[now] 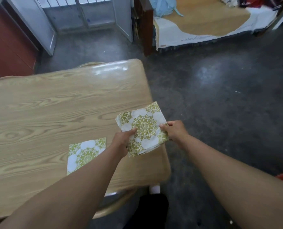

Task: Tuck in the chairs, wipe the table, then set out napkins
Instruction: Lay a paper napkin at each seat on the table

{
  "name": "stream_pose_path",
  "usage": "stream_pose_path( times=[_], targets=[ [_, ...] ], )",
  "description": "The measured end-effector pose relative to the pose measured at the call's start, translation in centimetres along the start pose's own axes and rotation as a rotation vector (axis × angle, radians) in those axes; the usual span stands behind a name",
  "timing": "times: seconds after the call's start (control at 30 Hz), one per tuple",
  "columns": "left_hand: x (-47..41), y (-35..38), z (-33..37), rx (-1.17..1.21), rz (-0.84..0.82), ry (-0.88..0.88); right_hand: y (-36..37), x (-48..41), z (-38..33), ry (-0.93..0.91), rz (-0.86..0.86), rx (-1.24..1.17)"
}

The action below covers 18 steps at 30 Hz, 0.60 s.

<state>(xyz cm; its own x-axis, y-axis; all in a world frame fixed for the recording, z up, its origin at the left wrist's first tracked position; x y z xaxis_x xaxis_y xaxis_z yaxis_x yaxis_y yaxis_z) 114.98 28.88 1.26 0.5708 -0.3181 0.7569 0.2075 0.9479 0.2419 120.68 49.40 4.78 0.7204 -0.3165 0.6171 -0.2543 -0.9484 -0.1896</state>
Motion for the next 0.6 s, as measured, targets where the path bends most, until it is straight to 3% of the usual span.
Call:
stream_pose_path(
  times=[0.3,0.6],
  targets=[
    [-3.6,3.6,5.8,0.091,0.104,0.091,-4.1,-6.0,-6.3,-0.052,-0.032,0.060],
    [-6.6,6.5,9.6,0.266,0.246,0.142,-6.5,-13.5,-11.7,-0.058,-0.197,0.145]
  ],
)
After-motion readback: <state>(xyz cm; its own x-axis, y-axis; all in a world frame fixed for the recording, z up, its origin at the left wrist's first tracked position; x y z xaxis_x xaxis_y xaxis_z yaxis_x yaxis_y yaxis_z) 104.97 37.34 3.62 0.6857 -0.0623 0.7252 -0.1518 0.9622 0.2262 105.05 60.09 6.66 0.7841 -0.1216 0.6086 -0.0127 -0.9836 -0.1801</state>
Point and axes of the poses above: each hand's wrist, its own x-axis away from the middle knuckle, its own y-axis out of the palm, z = x × y, the point moved 9 cm from there along -x, towards the middle knuckle, and after that the axes turned 8 degrees about -z, right-handed, at the moved point
